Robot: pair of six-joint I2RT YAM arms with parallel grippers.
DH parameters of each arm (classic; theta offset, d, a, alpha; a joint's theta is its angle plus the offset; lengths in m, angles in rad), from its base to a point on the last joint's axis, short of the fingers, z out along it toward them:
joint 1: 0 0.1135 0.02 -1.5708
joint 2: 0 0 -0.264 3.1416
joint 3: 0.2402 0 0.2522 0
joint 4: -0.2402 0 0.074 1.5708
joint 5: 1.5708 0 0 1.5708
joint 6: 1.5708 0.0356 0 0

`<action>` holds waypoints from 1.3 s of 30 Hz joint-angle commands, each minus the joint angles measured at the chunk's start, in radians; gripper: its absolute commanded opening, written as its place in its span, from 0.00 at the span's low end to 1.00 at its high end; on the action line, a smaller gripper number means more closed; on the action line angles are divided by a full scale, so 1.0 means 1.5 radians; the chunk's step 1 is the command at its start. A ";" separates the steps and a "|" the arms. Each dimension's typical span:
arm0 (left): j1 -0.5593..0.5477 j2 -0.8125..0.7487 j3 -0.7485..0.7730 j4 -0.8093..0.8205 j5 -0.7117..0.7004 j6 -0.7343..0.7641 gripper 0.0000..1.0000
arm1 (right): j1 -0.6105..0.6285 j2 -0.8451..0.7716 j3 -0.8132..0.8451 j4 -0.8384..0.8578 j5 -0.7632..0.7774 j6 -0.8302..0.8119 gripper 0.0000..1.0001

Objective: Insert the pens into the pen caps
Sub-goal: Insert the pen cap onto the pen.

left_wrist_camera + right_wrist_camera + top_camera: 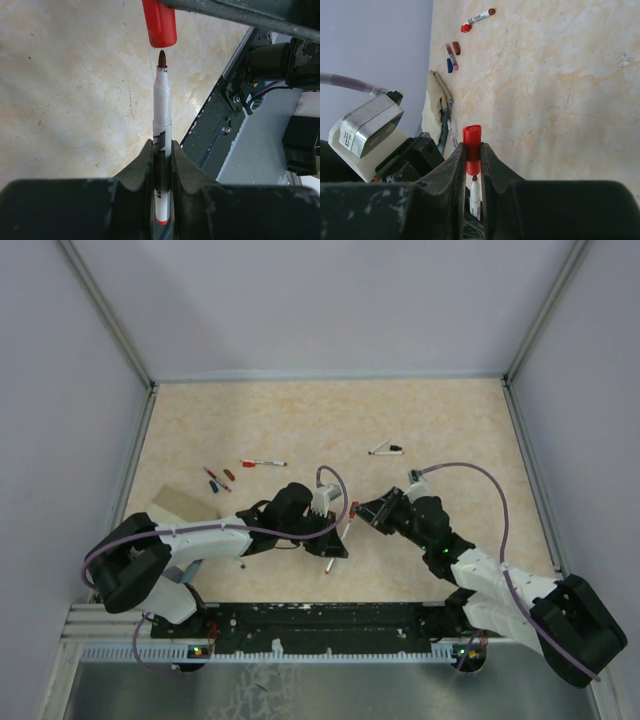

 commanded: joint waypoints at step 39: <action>-0.006 0.018 0.071 0.037 -0.067 -0.057 0.00 | 0.004 0.016 -0.020 0.098 -0.047 -0.010 0.15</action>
